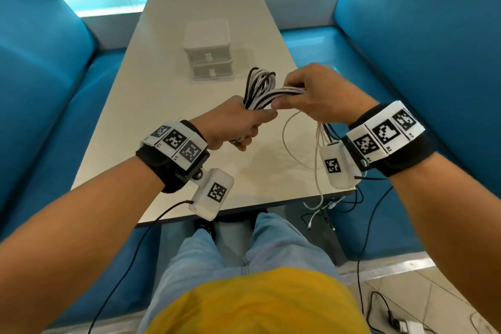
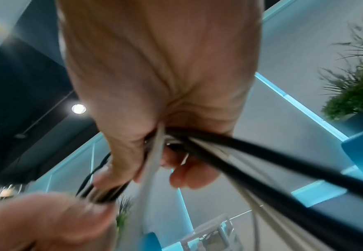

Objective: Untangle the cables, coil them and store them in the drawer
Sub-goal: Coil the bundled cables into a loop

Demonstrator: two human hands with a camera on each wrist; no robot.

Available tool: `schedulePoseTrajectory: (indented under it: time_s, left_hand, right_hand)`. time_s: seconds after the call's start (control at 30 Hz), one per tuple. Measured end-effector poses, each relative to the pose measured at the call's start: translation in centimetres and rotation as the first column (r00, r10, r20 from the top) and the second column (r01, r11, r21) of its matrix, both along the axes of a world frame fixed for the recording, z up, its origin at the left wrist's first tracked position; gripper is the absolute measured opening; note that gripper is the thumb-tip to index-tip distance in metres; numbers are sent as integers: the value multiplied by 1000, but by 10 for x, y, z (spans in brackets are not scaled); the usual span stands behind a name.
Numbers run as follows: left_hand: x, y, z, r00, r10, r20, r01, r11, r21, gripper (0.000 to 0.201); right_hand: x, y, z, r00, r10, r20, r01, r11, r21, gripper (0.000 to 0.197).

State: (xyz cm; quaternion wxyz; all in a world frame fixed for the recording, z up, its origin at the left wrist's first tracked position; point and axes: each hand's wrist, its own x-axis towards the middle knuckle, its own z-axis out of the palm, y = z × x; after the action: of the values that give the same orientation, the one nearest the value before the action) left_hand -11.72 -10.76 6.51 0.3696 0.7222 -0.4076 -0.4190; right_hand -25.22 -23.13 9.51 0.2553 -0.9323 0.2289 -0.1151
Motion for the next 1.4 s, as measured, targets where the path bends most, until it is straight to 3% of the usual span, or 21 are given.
schedulePoseTrajectory:
  time_s: [0.17, 0.3, 0.37, 0.53, 0.67, 0.87, 1.0, 1.4]
  left_hand:
    - [-16, -5, -4, 1000, -8, 21, 10, 997, -75, 30]
    - [-26, -10, -2, 1000, -15, -3, 14, 991, -135, 25]
    - [-29, -11, 0, 998, -18, 60, 29, 982, -185, 18]
    - [-35, -11, 5, 978, -151, 145, 186, 946, -265, 32]
    - [-39, -13, 13, 958, -218, 188, 264, 924, -277, 20]
    - [-41, -13, 12, 944, -305, 127, 321, 939, -126, 32]
    - [-44, -13, 11, 938, -336, 83, 342, 938, -61, 36]
    - [-43, -20, 15, 952, -263, -157, 267, 964, 6, 36]
  right_hand:
    - [3, 3, -4, 971, -27, 238, -4, 992, 128, 33]
    - [3, 8, -11, 887, -100, 451, -112, 900, 421, 32]
    - [3, 7, -12, 872, -123, 474, -149, 855, 496, 42]
    - [-3, 6, -10, 853, -105, 511, -305, 694, 652, 69]
    - [-9, 13, -8, 882, -41, 470, -355, 600, 717, 61]
    - [-11, 25, -7, 852, -70, 520, -362, 638, 680, 22]
    - [-8, 27, -4, 842, -97, 531, -318, 706, 633, 11]
    - [16, 41, 1, 791, -217, 573, -281, 702, 655, 35]
